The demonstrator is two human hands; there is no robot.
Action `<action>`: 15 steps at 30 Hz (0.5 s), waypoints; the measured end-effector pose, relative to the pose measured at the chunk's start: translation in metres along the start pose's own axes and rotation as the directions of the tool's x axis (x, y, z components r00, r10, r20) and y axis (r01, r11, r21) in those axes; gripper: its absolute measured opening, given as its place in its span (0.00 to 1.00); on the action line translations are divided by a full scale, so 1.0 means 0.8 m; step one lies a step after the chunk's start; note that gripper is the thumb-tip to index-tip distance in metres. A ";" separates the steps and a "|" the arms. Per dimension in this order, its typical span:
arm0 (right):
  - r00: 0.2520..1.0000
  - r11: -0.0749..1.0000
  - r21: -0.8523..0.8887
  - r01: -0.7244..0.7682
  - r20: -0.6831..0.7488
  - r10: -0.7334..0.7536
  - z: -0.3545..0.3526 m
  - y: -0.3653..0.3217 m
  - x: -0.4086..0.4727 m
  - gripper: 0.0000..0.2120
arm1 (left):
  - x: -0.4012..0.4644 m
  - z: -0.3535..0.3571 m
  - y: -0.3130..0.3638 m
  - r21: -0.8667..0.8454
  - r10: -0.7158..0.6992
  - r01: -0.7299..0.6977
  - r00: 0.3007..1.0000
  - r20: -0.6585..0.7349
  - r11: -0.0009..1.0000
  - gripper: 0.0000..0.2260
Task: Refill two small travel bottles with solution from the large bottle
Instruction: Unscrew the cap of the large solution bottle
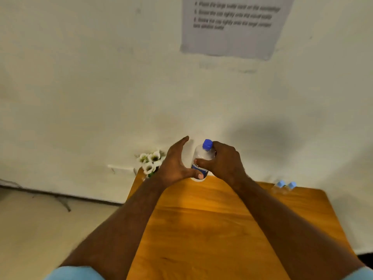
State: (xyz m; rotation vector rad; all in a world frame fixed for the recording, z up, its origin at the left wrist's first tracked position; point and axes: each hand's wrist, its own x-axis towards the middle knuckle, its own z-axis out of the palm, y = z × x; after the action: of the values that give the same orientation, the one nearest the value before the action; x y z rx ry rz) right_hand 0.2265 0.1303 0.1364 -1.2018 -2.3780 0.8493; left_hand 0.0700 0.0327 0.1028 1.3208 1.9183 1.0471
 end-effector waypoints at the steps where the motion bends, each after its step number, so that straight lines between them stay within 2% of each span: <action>1: 1.000 1.000 -0.021 0.021 -0.010 -0.021 -0.028 -0.011 -0.003 0.28 | 0.002 0.002 0.023 -0.037 0.022 -0.022 1.000 -0.001 0.999 0.57; 6: 0.991 0.990 -0.108 0.088 -0.094 -0.098 -0.171 -0.068 -0.025 0.24 | 0.018 -0.001 0.153 -0.123 0.162 -0.162 0.987 -0.012 0.979 0.60; 9: 0.978 0.983 -0.140 0.122 -0.152 -0.143 -0.250 -0.102 -0.048 0.24 | 0.007 -0.007 0.241 -0.273 0.236 -0.234 0.971 -0.023 0.933 0.55; 12: 0.967 0.977 -0.144 0.157 -0.180 -0.182 -0.320 -0.131 -0.071 0.24 | -0.001 -0.009 0.311 -0.370 0.331 -0.309 0.944 -0.004 0.876 0.56; 15: 0.958 0.978 -0.095 0.186 -0.205 -0.202 -0.378 -0.150 -0.092 0.26 | -0.016 -0.012 0.377 -0.383 0.424 -0.404 0.905 -0.037 0.831 0.46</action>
State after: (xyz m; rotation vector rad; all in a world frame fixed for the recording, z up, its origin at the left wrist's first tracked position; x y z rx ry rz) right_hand 0.3601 0.1223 0.4418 -1.0089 -2.3201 0.5438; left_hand 0.2129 0.0788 0.3654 1.5408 1.3148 1.4968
